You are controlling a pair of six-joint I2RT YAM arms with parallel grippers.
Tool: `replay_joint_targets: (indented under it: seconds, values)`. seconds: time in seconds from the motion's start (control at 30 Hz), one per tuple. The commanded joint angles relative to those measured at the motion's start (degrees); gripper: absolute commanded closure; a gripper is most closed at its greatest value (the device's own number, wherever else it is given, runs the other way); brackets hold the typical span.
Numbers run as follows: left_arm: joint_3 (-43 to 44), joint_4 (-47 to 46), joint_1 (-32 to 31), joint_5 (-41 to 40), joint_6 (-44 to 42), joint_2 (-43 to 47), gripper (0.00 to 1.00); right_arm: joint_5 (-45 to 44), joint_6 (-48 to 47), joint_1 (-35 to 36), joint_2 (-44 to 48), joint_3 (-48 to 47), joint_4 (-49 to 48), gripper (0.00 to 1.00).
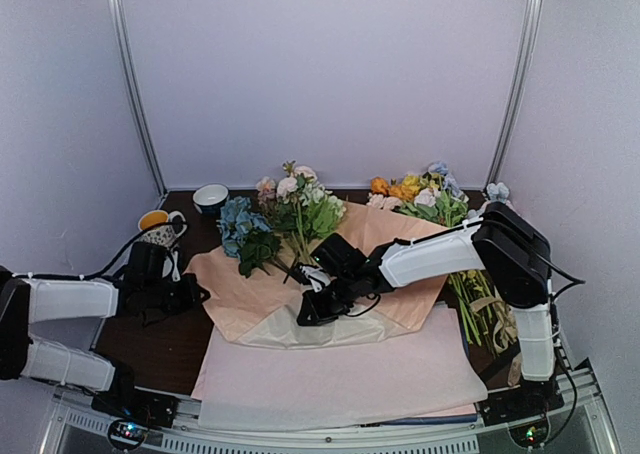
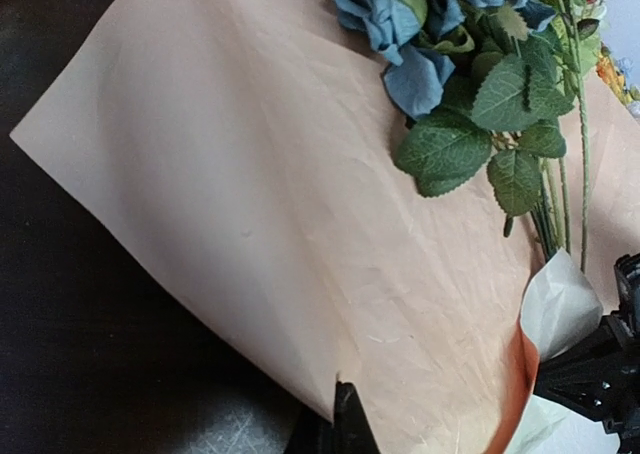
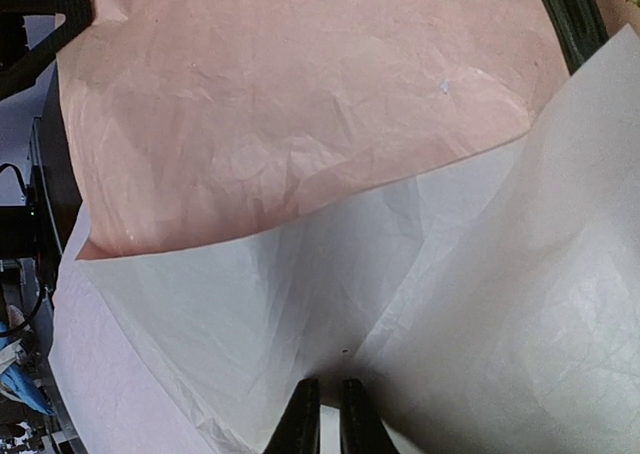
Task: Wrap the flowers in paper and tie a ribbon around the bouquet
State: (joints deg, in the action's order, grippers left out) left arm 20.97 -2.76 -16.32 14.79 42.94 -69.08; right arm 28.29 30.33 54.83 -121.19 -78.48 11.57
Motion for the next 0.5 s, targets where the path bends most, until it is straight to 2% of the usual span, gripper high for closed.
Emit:
replay_joint_targets:
  seconds: [0.0,0.17,0.47]
  values:
    - [6.09,4.59,-2.15,-0.4,-3.87,4.13,1.0,-2.36,0.5,-0.33,0.22,1.48,0.9,0.92]
    - [15.3,11.44,-8.55,-1.79,-7.51,4.11,1.0,-2.22,0.91,-0.3,-0.51,2.01,0.07,0.92]
    - [34.21,12.96,-16.48,4.73,-11.42,-11.86,1.0,-2.12,1.91,-0.26,0.06,4.11,-3.51,0.92]
